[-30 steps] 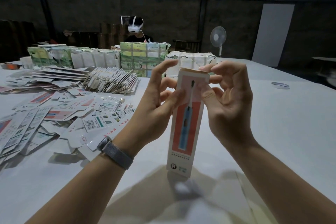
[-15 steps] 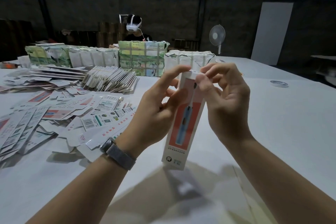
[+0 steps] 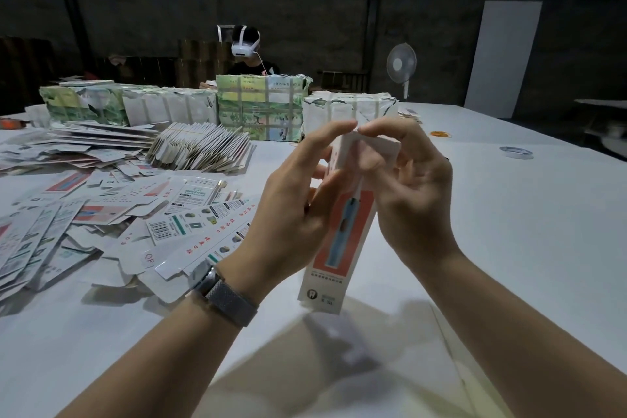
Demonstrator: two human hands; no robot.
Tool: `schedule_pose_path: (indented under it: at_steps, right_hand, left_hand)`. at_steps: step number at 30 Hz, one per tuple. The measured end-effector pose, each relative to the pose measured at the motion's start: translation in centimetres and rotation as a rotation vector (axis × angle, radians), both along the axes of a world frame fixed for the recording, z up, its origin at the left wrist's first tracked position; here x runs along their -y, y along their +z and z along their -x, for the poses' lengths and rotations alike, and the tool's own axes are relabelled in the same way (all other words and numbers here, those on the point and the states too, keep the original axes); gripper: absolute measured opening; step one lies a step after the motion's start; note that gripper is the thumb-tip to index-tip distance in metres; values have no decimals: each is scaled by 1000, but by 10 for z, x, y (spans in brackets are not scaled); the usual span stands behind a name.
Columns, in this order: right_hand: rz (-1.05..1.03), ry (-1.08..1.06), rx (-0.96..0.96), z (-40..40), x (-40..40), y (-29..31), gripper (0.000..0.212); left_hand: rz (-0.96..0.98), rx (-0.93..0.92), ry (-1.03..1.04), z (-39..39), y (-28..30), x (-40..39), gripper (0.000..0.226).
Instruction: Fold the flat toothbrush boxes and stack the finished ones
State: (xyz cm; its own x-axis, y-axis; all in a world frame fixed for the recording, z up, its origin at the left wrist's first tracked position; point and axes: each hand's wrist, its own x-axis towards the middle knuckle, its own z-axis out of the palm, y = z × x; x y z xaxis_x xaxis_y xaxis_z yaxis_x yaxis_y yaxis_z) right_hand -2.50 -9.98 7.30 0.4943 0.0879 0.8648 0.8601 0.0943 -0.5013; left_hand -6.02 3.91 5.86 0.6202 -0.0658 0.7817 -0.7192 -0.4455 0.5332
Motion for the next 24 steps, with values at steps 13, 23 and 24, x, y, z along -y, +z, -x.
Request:
schedule_pose_path:
  at_steps: [13, 23, 24]
  right_hand:
    - [-57, -79, 0, 2, -2, 2, 16]
    - [-70, -113, 74, 4, -1, 5, 24]
    - [-66, -107, 75, 4, -1, 5, 24]
  left_hand:
    - [-30, -15, 8, 3, 3, 3, 51]
    - [-82, 18, 17, 3, 2, 3, 51]
    - [-84, 24, 19, 3, 2, 3, 51]
